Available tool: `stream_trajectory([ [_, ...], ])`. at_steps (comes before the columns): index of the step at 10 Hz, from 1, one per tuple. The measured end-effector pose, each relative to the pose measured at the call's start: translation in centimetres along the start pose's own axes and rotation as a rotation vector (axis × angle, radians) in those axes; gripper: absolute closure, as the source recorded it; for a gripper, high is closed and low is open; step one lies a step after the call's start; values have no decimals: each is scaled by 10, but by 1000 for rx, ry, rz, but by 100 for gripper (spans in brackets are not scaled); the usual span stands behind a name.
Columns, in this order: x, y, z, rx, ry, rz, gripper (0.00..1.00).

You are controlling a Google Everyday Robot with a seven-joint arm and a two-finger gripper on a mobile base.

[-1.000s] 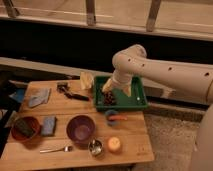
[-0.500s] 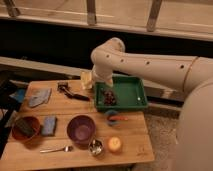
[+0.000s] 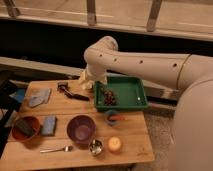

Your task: Place banana in table surface

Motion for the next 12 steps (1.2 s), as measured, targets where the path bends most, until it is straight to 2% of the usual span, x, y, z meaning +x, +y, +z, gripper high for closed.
stream_trajectory([
  [2, -11, -1, 6, 6, -27, -15, 20],
  [4, -38, 18, 21, -3, -59, -51, 20],
  [6, -71, 50, 44, -23, -79, -87, 20],
  [8, -99, 77, 67, -47, -91, -114, 20],
  [9, -115, 94, 79, -75, -85, -127, 20],
  [12, -127, 107, 90, -99, -81, -141, 20],
])
